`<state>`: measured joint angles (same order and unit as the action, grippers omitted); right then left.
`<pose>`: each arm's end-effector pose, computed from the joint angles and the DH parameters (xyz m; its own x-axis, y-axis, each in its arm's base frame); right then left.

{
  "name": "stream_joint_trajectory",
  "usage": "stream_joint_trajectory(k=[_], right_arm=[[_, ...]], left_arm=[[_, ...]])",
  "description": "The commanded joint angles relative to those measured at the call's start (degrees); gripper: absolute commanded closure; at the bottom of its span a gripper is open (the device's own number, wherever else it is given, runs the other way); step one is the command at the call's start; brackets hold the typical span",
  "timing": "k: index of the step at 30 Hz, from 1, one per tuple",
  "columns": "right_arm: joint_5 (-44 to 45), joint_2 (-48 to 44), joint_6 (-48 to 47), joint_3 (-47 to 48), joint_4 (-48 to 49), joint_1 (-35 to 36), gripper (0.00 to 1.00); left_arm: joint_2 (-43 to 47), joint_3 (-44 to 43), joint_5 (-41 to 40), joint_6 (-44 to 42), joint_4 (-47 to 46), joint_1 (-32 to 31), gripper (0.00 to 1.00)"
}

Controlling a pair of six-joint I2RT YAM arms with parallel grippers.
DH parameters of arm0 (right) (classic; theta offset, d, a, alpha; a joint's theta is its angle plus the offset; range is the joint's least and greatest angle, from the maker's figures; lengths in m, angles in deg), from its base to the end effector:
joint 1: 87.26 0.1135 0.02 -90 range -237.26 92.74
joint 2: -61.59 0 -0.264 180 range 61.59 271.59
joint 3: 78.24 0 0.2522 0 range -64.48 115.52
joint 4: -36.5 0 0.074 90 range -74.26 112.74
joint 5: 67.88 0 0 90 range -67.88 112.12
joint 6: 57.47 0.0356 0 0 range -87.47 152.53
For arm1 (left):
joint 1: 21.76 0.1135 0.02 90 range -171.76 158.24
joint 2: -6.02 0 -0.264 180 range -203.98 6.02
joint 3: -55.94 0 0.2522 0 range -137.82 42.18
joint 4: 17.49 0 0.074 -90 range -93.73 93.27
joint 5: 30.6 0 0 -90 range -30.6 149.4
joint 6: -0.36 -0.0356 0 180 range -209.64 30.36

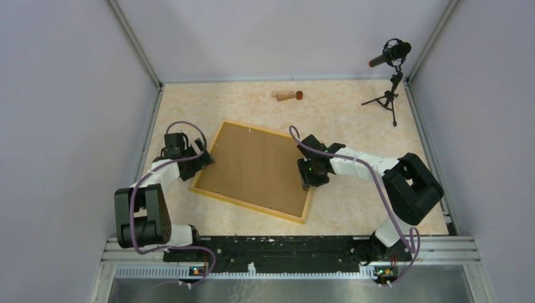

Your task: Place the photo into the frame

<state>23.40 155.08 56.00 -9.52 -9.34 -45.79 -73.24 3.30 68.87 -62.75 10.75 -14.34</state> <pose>0.2264 0.1990 0.1680 -0.9098 -0.2727 -0.3129 -0.3207 0.9404 0.1129 0.2577 0.0276 0.1706 -0.7081 -0.5421 -0.4525 -0.3966 0.8355 -0.3803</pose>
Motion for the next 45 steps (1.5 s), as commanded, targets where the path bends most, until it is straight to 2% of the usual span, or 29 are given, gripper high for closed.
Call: stream_joint_trajectory(k=[1, 4, 7, 11, 15, 16, 18, 19, 23, 27, 30, 34, 36, 38, 42, 45], right_arm=[[3.11, 1.37, 6.95, 0.84, -0.15, 0.85, 0.65], [1.75, 1.11, 11.26, 0.55, -0.3, 0.83, 0.85], [0.15, 0.94, 14.72, 0.25, -0.3, 1.02, 0.98], [-1.05, 0.51, 16.15, 0.28, 0.5, 1.64, 1.0], [-1.04, 0.6, 13.77, 1.73, 1.66, 1.61, 0.99], [-1.02, 0.5, 12.92, 2.25, 2.23, 1.36, 0.96], [-1.79, 0.29, 11.92, 2.62, 4.27, 0.24, 0.76], [-5.04, 0.25, 11.41, 2.57, 5.62, -0.94, 0.68], [-13.12, 0.74, 10.45, 2.51, 11.97, -6.39, 0.48], [-16.2, 4.94, 7.01, 8.84, 13.61, -8.89, 0.39], [-17.84, 10.29, 4.9, 14.77, 15.01, -8.91, 0.36], [-18.51, 18.27, 4.02, 22.65, 15.11, -8.82, 0.33], [-16.4, 21.37, 2.38, 27.15, 11.36, -8.91, 0.32], [-10.58, 22.67, -0.02, 32.1, 5.22, -8.91, 0.28], [8.07, 19.95, -3.25, 37.87, -6.8, -8.85, 0.17], [16.07, 15.22, -1.87, 36.87, -12.65, -8.8, 0.15]], left_arm=[[1.8, 1.25, 2.31, 1.06, 0.67, -0.03, 0.02], [2.46, 1.84, 2.67, 2.0, 0.6, 0.04, 0.02], [2.98, 2.34, 3.03, 3.32, 1.0, -0.03, 0.02], [4.48, 4.36, 4.62, 5.14, 0.71, -0.01, 0.02], [6.17, 6.37, 5.74, 6.76, 0.55, 0.01, 0.02], [6.56, 6.7, 6.18, 7.16, 0.69, 0.03, 0.02], [7.2, 7.33, 7.73, 7.96, 0.96, -0.01, 0.02], [7.58, 7.77, 8.79, 8.52, 1.05, 0.02, 0.02], [8.72, 10.43, 14.77, 11.35, 1.08, 0.05, 0.02], [12.5, 14.74, 20.03, 15.2, 0.57, -0.43, 0.02], [17.26, 16.9, 21.95, 17.42, 1.54, -2.31, 0.02], [25.21, 18.16, 20.58, 22.87, 4.64, -10.88, 0.02], [28.79, 18.47, 19.31, 26.66, 6.71, -15.82, 0.02], [32.36, 17.64, 18.35, 27.68, 11.21, -17.73, 0.02], [40.08, 13.01, 11.28, 20.09, 16.04, -17.7, 0.02], [44.82, 11.65, 6.25, 17.85, 11.2, -17.7, 0.02]])
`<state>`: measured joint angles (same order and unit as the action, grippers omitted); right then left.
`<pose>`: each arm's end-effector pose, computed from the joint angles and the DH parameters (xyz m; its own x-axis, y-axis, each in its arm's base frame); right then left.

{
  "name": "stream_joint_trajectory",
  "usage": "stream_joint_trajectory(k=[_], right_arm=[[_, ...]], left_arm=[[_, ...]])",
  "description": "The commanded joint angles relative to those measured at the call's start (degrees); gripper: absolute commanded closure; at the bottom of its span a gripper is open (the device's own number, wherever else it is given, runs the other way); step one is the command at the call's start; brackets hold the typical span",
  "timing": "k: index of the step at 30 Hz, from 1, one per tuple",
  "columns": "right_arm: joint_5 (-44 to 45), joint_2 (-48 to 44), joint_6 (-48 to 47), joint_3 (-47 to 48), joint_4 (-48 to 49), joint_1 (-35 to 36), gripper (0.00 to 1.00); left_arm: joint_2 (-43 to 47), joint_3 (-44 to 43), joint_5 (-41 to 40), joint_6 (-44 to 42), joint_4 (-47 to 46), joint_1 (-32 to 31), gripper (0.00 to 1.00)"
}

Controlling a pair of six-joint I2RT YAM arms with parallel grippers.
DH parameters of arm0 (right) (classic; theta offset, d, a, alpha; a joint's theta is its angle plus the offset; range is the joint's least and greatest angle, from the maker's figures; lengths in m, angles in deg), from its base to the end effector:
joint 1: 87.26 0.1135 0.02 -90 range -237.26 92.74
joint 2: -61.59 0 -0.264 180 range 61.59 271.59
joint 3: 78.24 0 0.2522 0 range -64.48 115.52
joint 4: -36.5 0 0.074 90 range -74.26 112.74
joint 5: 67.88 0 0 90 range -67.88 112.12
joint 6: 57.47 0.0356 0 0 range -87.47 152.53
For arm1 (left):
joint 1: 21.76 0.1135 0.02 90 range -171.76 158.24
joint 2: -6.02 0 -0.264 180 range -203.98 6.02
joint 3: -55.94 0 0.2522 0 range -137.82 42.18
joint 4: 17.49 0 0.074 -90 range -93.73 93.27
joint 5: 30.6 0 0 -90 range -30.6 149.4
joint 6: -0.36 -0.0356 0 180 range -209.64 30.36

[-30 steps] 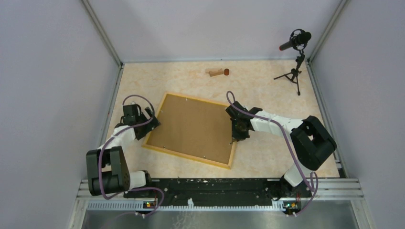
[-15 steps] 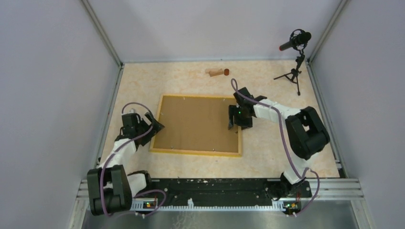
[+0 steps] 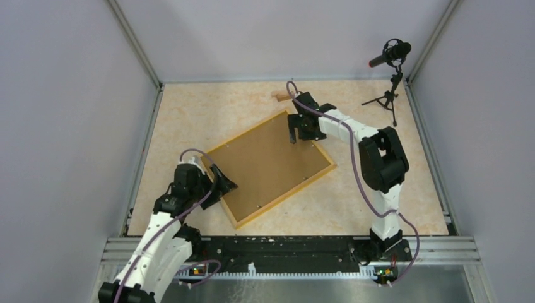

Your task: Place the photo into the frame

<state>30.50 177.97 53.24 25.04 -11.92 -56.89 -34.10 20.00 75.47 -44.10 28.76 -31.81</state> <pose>0.3779 0.2155 0.1968 -0.8650 -0.1014 -0.4913 -0.1436 0.9884 0.0488 0.1347 -0.0339 0.1818 -0.7752 -0.5591 -0.2939 -0.3027 0.7372 -0.6041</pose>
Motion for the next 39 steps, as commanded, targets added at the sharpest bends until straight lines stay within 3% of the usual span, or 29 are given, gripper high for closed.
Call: stream_joint_trajectory(k=[1, 6, 10, 12, 16, 23, 29, 33, 39], right_arm=[[9.73, -9.58, 2.83, 0.9, -11.18, 2.25, 0.15], [1.07, -20.06, 20.49, -14.45, -8.62, 2.35, 0.17], [-3.32, -26.47, 30.69, -26.12, -2.07, 2.59, 0.18], [-4.7, -28.75, 33.7, -31.15, 2.59, 2.59, 0.19], [-7.51, -29.27, 35.59, -35.78, 8.0, 2.48, 0.21], [-7.55, -26.64, 34.43, -38.08, 12.31, 1.78, 0.21], [-7.06, -22.58, 27.57, -38.0, 16.27, -2.2, 0.26], [-7.48, -19.36, 20.94, -36.26, 17.31, -7.03, 0.58], [-14.39, -15.48, 9.01, -33.09, 20.22, -11.63, 0.87]], left_arm=[[6.46, -5.3, -1.7, -0.79, -9.39, -0.24, 0.02], [-1.07, -8.3, -9.75, -1.68, -22.12, -0.24, 0.02], [-18.98, -20.0, -10.69, -11.82, -24.28, -0.24, 0.02], [-30.56, -29.11, -11.22, -15.85, -19.05, -0.11, 0.02], [-45.99, -41.25, -8.37, -22.38, -13.4, 0.6, 0.02], [-59.63, -43.67, -1.71, -23.24, -14.86, 3.16, 0.01], [-57.78, -35.69, 2.73, -17.99, -18.16, 3.54, 0.02], [-53.43, -27.31, 6.52, -14.64, -20.12, 3.04, 0.02], [-42.21, -17.48, 9.62, -13.69, -20.57, 0.41, 0.02]])
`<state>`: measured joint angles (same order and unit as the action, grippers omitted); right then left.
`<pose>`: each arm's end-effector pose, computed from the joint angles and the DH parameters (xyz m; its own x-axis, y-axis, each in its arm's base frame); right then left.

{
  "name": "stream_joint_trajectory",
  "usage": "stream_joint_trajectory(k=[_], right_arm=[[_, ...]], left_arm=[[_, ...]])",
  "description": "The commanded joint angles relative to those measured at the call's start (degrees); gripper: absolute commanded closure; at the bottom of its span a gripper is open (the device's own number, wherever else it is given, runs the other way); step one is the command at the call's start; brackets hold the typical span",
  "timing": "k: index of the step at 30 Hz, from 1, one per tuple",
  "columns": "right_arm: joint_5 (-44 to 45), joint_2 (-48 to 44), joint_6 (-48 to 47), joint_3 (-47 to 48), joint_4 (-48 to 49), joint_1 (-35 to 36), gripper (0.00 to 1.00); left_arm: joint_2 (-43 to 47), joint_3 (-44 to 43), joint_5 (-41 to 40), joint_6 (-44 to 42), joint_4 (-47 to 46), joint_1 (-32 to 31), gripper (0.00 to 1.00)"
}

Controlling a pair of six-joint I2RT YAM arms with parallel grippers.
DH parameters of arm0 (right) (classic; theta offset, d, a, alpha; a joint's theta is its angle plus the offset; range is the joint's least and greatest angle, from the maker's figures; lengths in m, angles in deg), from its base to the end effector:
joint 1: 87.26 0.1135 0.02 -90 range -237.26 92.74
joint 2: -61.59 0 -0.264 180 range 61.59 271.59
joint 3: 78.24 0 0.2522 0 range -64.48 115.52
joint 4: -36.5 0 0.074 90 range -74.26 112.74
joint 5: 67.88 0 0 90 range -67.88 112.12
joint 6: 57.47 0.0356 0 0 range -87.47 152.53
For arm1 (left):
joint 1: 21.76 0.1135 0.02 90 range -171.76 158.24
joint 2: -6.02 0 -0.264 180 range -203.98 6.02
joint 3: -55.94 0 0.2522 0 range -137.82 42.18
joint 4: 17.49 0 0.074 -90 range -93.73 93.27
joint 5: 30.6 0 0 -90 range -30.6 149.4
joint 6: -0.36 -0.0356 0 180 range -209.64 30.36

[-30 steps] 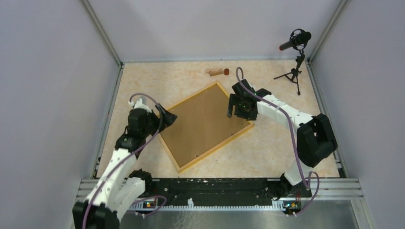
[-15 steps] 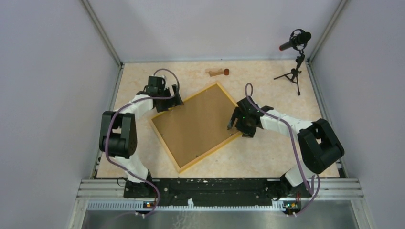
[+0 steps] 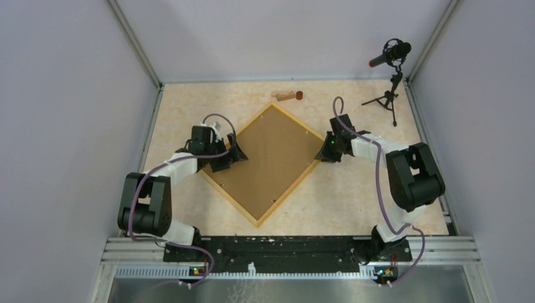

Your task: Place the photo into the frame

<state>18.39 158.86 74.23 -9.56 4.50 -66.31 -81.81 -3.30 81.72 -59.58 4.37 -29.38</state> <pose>0.3061 0.1197 0.1593 -0.8646 0.3798 -0.3289 0.2525 0.8945 0.3690 0.2951 -0.0531 0.1742 -0.8430 -0.3547 -0.4044 -0.0692 0.8170 -0.5724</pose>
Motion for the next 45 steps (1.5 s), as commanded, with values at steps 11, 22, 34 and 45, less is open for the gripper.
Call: stream_joint_trajectory(k=[11, 22, 34, 45], right_arm=[[-20.29, 9.99, -18.98, 2.68, 12.8, -12.37, 1.0], [-19.62, 9.22, -4.29, 6.09, 6.54, -12.3, 1.0], [-14.08, -5.62, 16.09, 1.33, 4.67, -7.3, 1.0], [-13.51, 1.03, -10.82, 10.69, -16.82, -6.56, 0.46]], left_arm=[[27.23, 4.92, 9.63, 1.92, 4.76, -8.16, 0.02], [16.39, -3.05, 4.56, 3.81, 4.48, -19.38, 0.06], [-4.75, -28.04, -16.68, 1.57, 15.53, -43.06, 0.06], [5.18, -21.35, -25.91, 1.39, 16.41, -43.65, 0.03]])
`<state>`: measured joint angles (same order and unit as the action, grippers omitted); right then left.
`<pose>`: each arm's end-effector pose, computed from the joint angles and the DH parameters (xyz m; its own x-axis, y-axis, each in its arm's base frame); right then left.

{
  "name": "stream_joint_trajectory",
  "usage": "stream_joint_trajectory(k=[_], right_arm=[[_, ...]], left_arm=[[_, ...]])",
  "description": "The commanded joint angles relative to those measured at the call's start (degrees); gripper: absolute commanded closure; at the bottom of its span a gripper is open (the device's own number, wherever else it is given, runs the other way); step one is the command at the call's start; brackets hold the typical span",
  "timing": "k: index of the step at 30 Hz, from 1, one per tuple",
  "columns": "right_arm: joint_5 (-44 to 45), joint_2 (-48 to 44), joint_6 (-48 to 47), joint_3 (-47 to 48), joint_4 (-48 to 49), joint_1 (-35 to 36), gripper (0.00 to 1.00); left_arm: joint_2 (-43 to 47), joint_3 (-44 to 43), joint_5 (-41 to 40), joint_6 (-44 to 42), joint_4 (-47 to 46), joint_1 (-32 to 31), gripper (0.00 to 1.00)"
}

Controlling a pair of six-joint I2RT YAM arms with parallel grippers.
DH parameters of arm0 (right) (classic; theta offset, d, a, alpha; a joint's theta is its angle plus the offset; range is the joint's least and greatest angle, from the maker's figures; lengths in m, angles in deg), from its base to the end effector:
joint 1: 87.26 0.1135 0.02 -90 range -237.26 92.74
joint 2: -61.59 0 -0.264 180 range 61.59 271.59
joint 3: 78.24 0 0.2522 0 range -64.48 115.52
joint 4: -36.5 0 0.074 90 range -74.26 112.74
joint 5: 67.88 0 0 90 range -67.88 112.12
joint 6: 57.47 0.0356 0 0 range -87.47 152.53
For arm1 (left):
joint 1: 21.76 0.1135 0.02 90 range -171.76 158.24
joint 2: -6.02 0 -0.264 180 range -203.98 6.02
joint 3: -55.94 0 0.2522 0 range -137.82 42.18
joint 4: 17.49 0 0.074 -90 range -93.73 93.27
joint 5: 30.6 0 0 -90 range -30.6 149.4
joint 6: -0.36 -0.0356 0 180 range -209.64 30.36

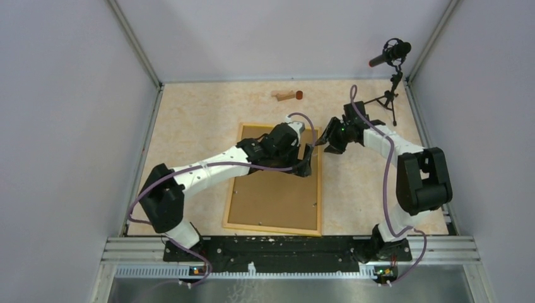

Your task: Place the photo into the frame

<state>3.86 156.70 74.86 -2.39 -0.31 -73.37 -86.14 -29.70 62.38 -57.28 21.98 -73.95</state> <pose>0.3291 0.0929 0.2038 -0.8633 0.4453 -0.2376 0.2483 0.7846 0.5681 0.2172 -0.2829 0.2699 -0.8066 0.1676 -0.5669 0.4492 0.7972 -0.4035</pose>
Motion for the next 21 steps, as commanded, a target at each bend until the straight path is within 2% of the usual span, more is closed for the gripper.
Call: stream_joint_trajectory(k=[1, 4, 9, 14, 15, 17, 19, 21], right_arm=[[0.77, 4.02, -12.89, 3.41, -13.8, 0.66, 0.43], [-1.16, 7.61, -18.12, 4.04, -19.42, 2.27, 0.4], [3.08, 10.31, -20.92, 4.77, -21.49, 7.8, 0.37], [7.85, 11.88, -19.67, 4.32, -22.43, 10.07, 0.48], [9.25, 11.93, -19.2, 4.14, -22.56, 10.52, 0.53], [11.62, 11.91, -18.43, 4.03, -22.75, 11.3, 0.71], [12.68, 11.94, -17.45, 4.08, -22.92, 11.59, 0.99], [12.11, 11.7, -16.22, 3.97, -22.67, 11.62, 1.0]], left_arm=[[11.48, 6.91, -7.18, -0.59, -2.45, 1.3, 0.03], [16.97, 11.39, -7.34, 0.37, -5.11, 2.59, 0.02], [21.31, 14.35, -7.55, 0.72, -6.4, 3.3, 0.02], [21.65, 15.49, -5.25, 1.28, -6.25, 3.37, 0.02], [21.66, 15.8, -4.78, 1.3, -6.42, 3.35, 0.02], [21.74, 16.21, -4.72, 1.43, -6.33, 3.36, 0.02], [22.31, 16.68, -4.68, 1.44, -6.58, 3.39, 0.02], [23.05, 17.74, -3.69, 0.51, -7.92, 3.39, 0.02]])
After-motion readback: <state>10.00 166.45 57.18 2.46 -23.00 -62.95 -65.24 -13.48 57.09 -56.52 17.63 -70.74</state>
